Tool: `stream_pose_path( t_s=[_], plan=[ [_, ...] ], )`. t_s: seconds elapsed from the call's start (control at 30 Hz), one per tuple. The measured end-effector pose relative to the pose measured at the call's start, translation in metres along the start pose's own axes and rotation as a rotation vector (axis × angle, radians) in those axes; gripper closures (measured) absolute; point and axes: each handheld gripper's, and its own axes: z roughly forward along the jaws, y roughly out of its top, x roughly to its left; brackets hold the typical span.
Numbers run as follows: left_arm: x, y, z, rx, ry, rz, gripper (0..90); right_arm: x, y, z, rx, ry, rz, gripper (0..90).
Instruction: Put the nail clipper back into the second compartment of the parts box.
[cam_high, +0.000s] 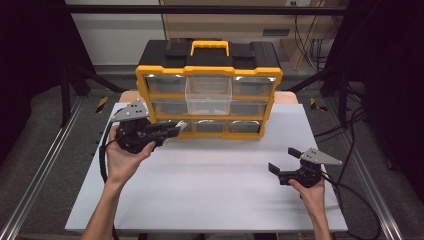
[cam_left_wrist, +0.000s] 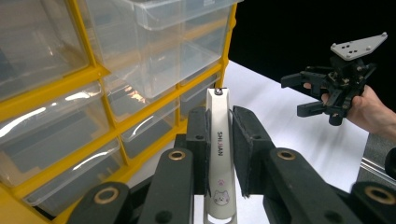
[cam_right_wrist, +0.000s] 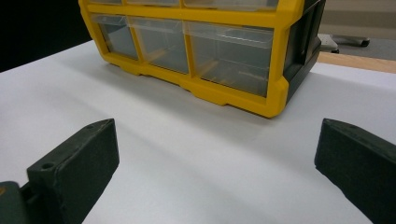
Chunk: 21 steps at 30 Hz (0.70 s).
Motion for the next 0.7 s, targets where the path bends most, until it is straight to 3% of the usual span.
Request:
stream_pose_path(
  t_s=[0.7],
  plan=[
    [0.001, 0.036, -0.009, -0.035, 0.013, 0.01, 77.1, 0.0, 0.0, 0.0, -0.003, 0.001, 0.001, 0.5]
  ],
)
